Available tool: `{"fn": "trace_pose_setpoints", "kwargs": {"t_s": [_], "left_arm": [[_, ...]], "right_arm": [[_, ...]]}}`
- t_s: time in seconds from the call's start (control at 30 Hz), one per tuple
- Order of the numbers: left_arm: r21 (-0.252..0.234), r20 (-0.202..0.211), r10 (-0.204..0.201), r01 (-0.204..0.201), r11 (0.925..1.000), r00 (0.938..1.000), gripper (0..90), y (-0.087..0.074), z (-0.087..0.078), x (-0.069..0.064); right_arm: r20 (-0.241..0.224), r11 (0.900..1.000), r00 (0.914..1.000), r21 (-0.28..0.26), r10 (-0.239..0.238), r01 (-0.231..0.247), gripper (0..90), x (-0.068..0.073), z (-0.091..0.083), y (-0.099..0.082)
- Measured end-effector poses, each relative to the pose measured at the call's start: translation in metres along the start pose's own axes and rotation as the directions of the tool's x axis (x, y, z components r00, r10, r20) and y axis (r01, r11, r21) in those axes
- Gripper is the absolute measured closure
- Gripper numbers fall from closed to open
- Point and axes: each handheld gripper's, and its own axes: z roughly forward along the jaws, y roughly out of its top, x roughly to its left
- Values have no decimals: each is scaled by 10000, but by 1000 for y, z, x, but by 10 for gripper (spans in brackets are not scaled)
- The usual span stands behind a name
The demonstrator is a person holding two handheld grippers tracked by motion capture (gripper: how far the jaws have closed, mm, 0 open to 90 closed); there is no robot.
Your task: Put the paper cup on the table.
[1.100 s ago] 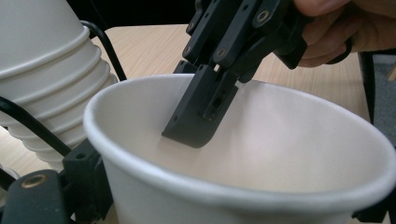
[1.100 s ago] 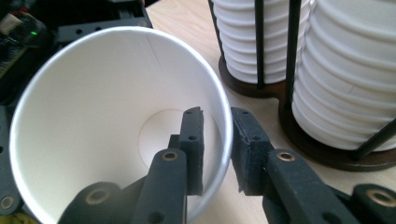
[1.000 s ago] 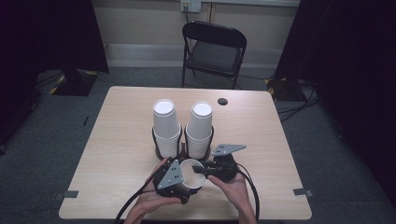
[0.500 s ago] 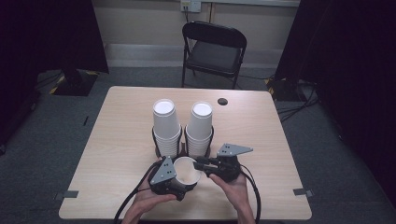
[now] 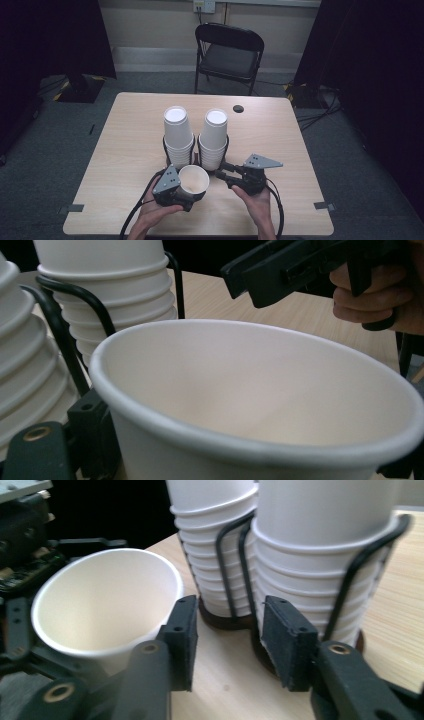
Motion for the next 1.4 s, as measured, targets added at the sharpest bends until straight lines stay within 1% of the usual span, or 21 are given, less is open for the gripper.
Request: {"fn": "trace_pose_setpoints", "kwargs": {"t_s": [0.07, 0.2, 0.33, 0.43, 0.5, 0.57, 0.67, 0.73, 0.9, 0.97, 1.0, 1.07, 1.1, 1.13, 1.17, 1.2, 1.27, 1.33, 1.37, 1.4], "left_arm": [[-24, -107, -66, 66, 10000, 9999, 108, 0, -4, 2], [-239, -275, -328, 321, 9992, 9991, 108, 2, -12, 6], [-489, -344, -535, 518, 9975, 9980, 108, 2, -20, 9], [-524, -513, -641, 614, 9967, 9966, 108, 1, -26, 11], [-603, -550, -685, 652, 9960, 9961, 107, 0, -31, 12], [-627, -682, -770, 728, 9954, 9947, 107, -1, -35, 14], [-771, -819, -952, 890, 9930, 9921, 108, -3, -41, 18], [-744, -989, -960, 889, 9933, 9905, 108, -3, -46, 21], [-1030, -1318, -1319, 1188, 9876, 9825, 108, -6, -58, 31], [-1106, -1419, -1386, 1235, 9862, 9801, 108, -8, -62, 34], [-1153, -1515, -1454, 1286, 9850, 9777, 108, -8, -64, 35], [-1166, -1684, -1459, 1273, 9850, 9748, 108, -9, -67, 39], [-1124, -1910, -1499, 1301, 9851, 9701, 108, -9, -69, 40], [-1161, -1968, -1527, 1317, 9845, 9685, 108, -9, -71, 43], [-1280, -1928, -1622, 1391, 9820, 9677, 108, -10, -72, 46], [-1293, -2006, -1669, 1428, 9813, 9653, 108, -10, -74, 47], [-1242, -2368, -1616, 1351, 9830, 9580, 109, -9, -76, 50], [-1339, -2453, -1802, 1508, 9795, 9526, 109, -9, -78, 54], [-1344, -2553, -1753, 1447, 9803, 9508, 109, -9, -80, 56], [-1409, -2636, -1867, 1537, 9780, 9464, 109, -8, -81, 57]], "right_arm": [[168, 9999, 9998, -84, 80, -78, 537, -2, -2, -2], [480, 9993, 9986, -310, 201, -186, 490, -7, -6, -7], [832, 9986, 9961, -463, 300, -262, 442, -9, -10, -11], [1129, 9976, 9931, -644, 317, -245, 411, -10, -14, -13], [1394, 9971, 9897, -726, 313, -213, 388, -10, -16, -16], [1629, 9962, 9860, -845, 363, -227, 358, -11, -18, -19], [1788, 9944, 9825, -1000, 514, -339, 342, -13, -18, -23], [1936, 9939, 9793, -1032, 596, -401, 322, -14, -19, -26], [2256, 9919, 9709, -1138, 809, -562, 256, -17, -20, -32], [2328, 9914, 9688, -1171, 853, -592, 245, -17, -21, -35], [2418, 9913, 9666, -1182, 852, -578, 229, -17, -22, -37], [2597, 9904, 9615, -1247, 903, -593, 207, -18, -23, -39], [2665, 9898, 9592, -1287, 941, -613, 196, -19, -24, -40], [2743, 9891, 9567, -1332, 974, -625, 184, -20, -25, -42], [2806, 9881, 9543, -1389, 1027, -655, 178, -21, -26, -43], [2856, 9875, 9524, -1425, 1066, -678, 170, -21, -27, -45], [2917, 9868, 9500, -1457, 1115, -710, 159, -22, -27, -47], [2956, 9872, 9489, -1432, 1102, -700, 142, -23, -27, -50], [2949, 9875, 9493, -1415, 1092, -697, 141, -24, -27, -52], [2967, 9873, 9486, -1429, 1099, -697, 141, -24, -27, -53]]}}
